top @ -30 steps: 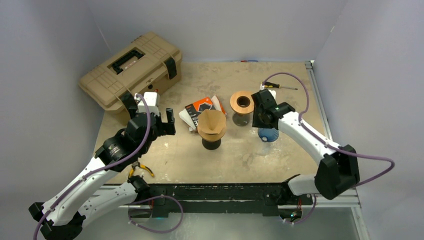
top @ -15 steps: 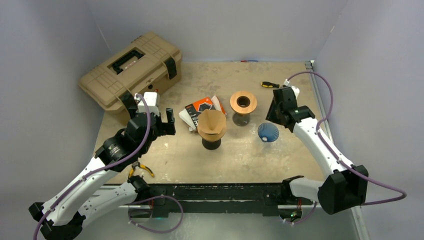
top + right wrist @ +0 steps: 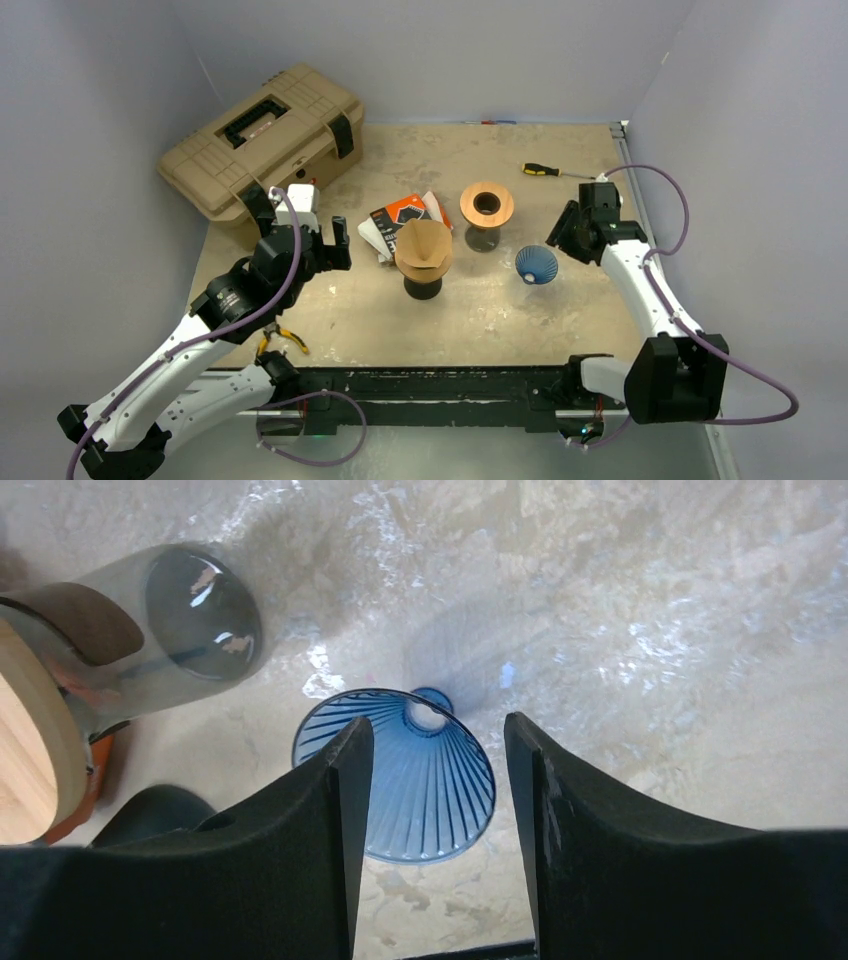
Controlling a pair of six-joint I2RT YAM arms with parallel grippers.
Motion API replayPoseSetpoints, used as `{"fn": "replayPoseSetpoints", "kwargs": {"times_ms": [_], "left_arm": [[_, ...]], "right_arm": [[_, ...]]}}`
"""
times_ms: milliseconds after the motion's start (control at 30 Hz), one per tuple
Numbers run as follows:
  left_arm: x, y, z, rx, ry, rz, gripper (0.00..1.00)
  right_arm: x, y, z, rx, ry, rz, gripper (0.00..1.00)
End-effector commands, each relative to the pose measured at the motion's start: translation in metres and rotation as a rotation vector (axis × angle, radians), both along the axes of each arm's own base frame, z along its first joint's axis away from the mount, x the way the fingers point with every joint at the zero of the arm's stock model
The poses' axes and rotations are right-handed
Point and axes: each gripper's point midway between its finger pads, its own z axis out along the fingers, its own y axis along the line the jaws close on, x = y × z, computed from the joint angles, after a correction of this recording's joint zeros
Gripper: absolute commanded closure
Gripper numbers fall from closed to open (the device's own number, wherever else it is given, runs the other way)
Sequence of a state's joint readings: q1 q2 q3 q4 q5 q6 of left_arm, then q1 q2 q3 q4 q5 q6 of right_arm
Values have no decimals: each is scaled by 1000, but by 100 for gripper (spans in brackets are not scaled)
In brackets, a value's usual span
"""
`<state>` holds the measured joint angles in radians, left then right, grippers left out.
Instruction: Place the coffee filter in the dripper
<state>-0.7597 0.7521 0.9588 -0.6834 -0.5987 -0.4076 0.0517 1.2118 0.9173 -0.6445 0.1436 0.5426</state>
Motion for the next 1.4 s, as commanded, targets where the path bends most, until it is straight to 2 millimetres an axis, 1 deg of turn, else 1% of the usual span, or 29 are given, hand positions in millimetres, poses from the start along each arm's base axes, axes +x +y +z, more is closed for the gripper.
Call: {"fn": "replayPoseSetpoints", "kwargs": {"times_ms": [0,100,133,267,467,667,767,833,867,933,1000,1067,1100,1167,1267,1367], "left_arm": [[0,0,8,-16,-19,-2,1],[0,0,9,-17,-21,-2,1],[-1,0,9,-16,-21,-2,1],[-1,0,8,-17,-21,-3,1],[-1,0,8,-18,-21,-2,1],[-1,0,9,-20,-21,-4,1],[-1,0,9,-19,-21,-5,1],[-1,0,9,-20,-22,-6,1],[-1,0,9,-20,-22,-6,1],[-1,-1,9,-20,-21,-9,1],[-1,-1,9,-21,-22,-10,1],[-1,-1,9,-21,-21,-11,1],[-1,-1,9,-21,-22,-11,1],[-1,-1,9,-22,-21,-12,1],[-1,-1,8,-21,-21,-11,1],[-1,-1,9,-21,-21,-11,1]], "right_arm": [[6,12,-10,105,-9,28,46],[3,12,-23,120,21,30,46],[2,15,-26,135,29,39,46],[-3,15,-37,134,51,43,46],[-2,22,-35,163,34,76,48],[-4,31,-41,204,46,112,51],[-3,35,-43,225,42,128,57],[-4,37,-45,234,41,141,64],[-4,38,-46,239,41,148,70],[-3,42,-46,253,40,172,76],[-1,43,-47,246,33,195,84],[-1,43,-50,242,44,202,96],[-2,42,-51,240,49,204,100],[-3,42,-52,240,51,203,100],[-3,42,-48,236,39,202,100],[-2,34,-35,195,19,182,100]]}}
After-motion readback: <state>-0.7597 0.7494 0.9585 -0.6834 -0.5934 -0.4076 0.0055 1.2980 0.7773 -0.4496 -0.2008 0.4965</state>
